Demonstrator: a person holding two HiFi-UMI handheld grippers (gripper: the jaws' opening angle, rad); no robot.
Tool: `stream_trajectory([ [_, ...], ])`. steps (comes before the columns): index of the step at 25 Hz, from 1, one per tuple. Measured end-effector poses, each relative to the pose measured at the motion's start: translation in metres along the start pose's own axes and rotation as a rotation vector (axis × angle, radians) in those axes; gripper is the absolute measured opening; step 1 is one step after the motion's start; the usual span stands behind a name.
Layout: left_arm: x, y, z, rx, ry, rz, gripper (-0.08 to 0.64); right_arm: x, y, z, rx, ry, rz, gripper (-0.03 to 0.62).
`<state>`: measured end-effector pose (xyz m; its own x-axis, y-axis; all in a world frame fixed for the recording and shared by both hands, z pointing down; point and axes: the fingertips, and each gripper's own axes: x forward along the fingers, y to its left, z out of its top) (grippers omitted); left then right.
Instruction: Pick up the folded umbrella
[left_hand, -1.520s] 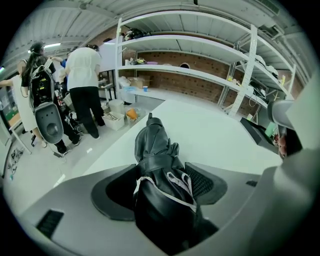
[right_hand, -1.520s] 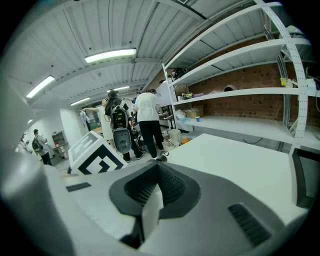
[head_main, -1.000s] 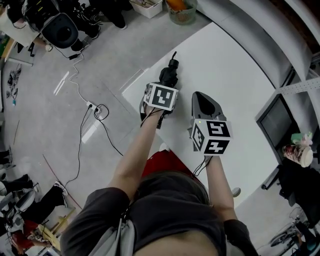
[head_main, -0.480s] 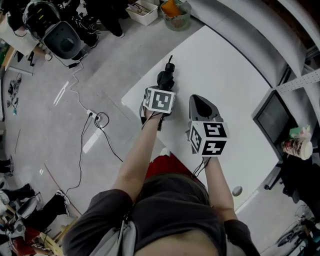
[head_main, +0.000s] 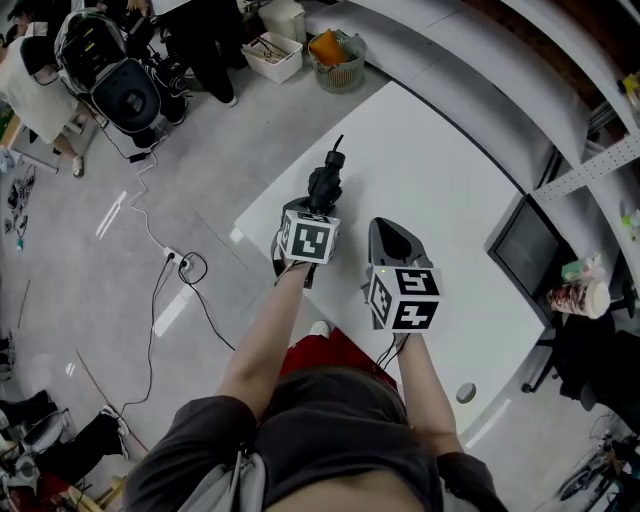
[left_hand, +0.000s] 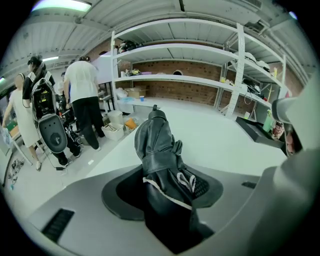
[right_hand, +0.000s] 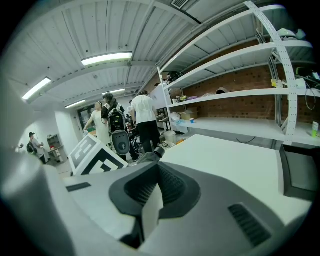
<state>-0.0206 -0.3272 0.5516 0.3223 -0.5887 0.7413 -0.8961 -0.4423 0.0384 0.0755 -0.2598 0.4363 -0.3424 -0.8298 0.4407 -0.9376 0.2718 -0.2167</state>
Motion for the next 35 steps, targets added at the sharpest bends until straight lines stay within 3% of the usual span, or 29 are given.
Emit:
stream_trajectory([
  [16, -0.058, -0.039, 0.051, 0.085, -0.211, -0.100, 0.218, -0.045, -0.003, 0.009, 0.019, -0.084, -0.114, 0.018],
  [35, -0.147, -0.118, 0.091, 0.195, -0.422, -0.289, 0.218, -0.136, -0.031, 0.020, 0.073, -0.216, -0.266, 0.018],
])
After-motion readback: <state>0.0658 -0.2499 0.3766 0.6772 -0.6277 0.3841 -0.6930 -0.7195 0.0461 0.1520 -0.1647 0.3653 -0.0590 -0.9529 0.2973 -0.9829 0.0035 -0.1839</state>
